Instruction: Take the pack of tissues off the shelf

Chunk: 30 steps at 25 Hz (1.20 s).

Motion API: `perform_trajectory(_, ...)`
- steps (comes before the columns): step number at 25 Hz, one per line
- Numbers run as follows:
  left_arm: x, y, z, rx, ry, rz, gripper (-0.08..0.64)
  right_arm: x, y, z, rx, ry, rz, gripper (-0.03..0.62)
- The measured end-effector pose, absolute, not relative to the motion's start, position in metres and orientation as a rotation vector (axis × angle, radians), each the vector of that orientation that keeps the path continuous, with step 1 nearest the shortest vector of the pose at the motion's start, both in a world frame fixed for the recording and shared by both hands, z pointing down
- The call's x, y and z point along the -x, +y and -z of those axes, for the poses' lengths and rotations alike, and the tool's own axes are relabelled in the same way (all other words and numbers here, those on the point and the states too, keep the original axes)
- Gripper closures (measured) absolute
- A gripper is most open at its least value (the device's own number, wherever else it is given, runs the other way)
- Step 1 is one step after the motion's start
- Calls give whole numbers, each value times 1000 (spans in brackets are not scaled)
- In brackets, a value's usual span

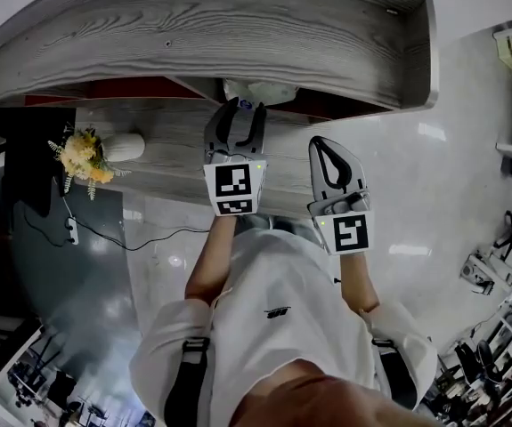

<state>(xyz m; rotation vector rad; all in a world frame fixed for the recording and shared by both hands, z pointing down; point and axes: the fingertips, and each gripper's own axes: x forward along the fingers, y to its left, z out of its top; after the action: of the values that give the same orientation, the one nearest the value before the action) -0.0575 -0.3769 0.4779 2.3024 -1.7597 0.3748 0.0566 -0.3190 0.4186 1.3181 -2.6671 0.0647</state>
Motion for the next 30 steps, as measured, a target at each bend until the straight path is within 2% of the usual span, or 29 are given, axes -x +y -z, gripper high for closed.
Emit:
perform_trajectory(5,59,-386,-482,-2277,-1775,-393,386,-57,-324,-422,-1326,-2659,-90,566)
perform_trajectory(8,67,-389,-482,-2251,-1828,-412,498,-55,-327,-423,-1324,-2653,-93,566)
perform_trajectory(10,69,-389,-483,-2245,-1832,-413,523,-55,-328,-424,-1323,-2651,-94,566)
perform_trajectory(30,67,-350,-468,-2288,-1781,-326,534,-46,-296,-419,-1306,-2672,-73,566)
